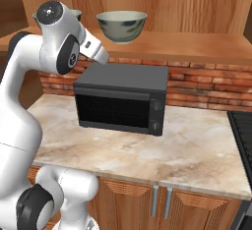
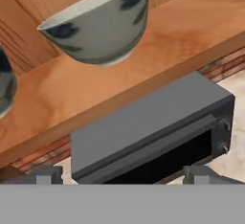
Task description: Pick up the bowls from the cabinet and place each bowl in front of a stool on the dining counter.
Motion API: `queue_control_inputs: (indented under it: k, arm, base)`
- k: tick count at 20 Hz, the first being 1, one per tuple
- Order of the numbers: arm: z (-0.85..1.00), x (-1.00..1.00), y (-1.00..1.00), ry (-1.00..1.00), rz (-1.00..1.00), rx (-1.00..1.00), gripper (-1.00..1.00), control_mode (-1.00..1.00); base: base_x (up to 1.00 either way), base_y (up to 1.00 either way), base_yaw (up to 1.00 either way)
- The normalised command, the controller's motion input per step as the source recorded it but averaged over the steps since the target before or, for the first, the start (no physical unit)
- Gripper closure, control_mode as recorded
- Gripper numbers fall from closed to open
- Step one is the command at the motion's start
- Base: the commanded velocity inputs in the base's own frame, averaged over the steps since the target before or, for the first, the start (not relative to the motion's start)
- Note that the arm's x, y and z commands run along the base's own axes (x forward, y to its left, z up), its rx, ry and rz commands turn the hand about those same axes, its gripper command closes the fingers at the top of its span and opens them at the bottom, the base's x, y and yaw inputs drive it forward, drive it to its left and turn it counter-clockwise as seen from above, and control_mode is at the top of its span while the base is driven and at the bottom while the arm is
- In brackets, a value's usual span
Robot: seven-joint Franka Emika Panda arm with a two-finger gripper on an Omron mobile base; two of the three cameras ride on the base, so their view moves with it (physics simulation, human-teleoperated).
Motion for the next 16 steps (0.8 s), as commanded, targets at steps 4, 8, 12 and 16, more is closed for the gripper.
queue_control_inputs:
  k: [4,8,12,16]
  arm:
    - [0.5,0.08,0.0,-0.13,0.0,-0.04,-1.0,-1.0]
    - [0.4,0.1,-0.01,-0.06,0.0,0.0,-1.0,-1.0]
    - [0.32,0.21,-0.08,-0.01,0.0,0.0,-1.0,-1.0]
    - [0.05,0.22,-0.18,0.0,0.0,0.0,-1.0,-1.0]
  base:
    - [0.0,0.0,0.0]
    - [0.0,0.0,0.0]
    - [0.0,0.0,0.0]
    - [0.0,0.0,0.0]
